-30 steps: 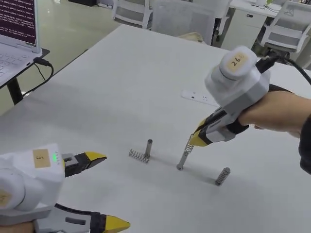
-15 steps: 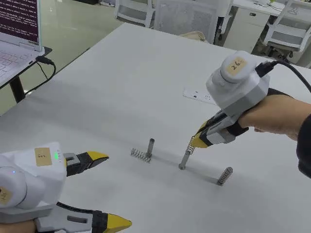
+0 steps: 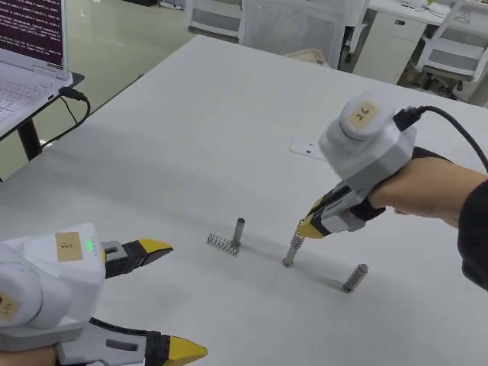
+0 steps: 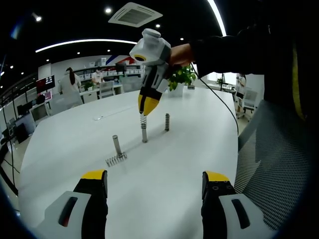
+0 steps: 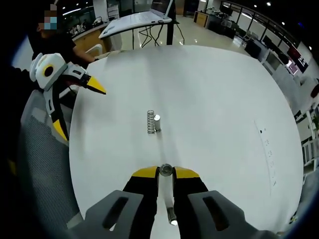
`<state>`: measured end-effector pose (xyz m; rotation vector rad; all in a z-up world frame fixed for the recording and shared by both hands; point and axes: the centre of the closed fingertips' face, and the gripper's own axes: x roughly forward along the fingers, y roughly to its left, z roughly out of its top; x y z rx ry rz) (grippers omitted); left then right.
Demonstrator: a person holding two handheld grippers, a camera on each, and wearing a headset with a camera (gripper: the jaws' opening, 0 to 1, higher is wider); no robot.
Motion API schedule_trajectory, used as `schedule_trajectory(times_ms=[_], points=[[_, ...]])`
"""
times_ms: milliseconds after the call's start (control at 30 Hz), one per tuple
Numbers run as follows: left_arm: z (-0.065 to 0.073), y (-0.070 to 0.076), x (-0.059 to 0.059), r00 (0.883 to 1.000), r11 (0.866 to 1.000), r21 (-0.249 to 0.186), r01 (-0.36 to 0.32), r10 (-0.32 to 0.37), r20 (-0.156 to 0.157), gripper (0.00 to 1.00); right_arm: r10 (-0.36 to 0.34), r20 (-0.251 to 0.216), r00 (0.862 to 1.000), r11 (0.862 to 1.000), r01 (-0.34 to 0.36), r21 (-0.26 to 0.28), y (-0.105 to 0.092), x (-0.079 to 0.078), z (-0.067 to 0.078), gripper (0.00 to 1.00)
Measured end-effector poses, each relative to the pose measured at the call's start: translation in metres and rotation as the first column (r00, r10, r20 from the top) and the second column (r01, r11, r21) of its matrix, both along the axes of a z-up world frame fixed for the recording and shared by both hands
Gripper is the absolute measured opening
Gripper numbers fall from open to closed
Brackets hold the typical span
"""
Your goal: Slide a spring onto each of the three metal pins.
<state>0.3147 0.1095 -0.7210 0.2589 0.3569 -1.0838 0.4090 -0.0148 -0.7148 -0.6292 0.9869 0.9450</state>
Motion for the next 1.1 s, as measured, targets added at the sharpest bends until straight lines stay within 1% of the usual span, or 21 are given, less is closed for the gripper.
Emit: schedule_trajectory(times_ms=[33,200,333,433,867,933,1100], points=[[0.000,0.000,0.000,1.000,1.000,-0.001,0.001,-0.001,0.000,0.74,0.000,0.000,1.000,1.000,0.000,-0.001,0.000,0.000,-0.001,0.08],[0.000,-0.002,-0.001,1.000,1.000,-0.002,0.005,-0.005,-0.003,0.74,-0.003,-0.007,1.000,1.000,0.003,-0.015,0.001,-0.001,-0.015,0.08],[0.000,-0.001,-0.001,1.000,1.000,0.000,0.005,-0.005,-0.004,0.74,-0.006,-0.012,1.000,1.000,0.005,-0.023,0.001,-0.001,-0.023,0.08],[0.000,0.000,-0.001,1.000,1.000,0.002,0.002,-0.002,-0.005,0.73,-0.013,-0.012,1.000,1.000,0.013,-0.018,0.001,0.002,-0.027,0.08],[0.000,-0.001,-0.002,1.000,1.000,0.004,0.003,-0.003,-0.006,0.72,-0.023,-0.019,1.000,0.999,0.023,-0.027,-0.001,0.002,-0.042,0.08],[0.000,0.000,-0.002,1.000,1.000,0.004,0.001,-0.001,-0.007,0.72,-0.028,-0.015,0.999,0.999,0.028,-0.019,-0.001,0.004,-0.041,0.08],[0.000,0.000,-0.001,1.000,1.000,0.004,0.002,-0.002,-0.006,0.72,-0.027,-0.017,0.999,0.999,0.027,-0.027,-0.002,0.004,-0.041,0.08]])
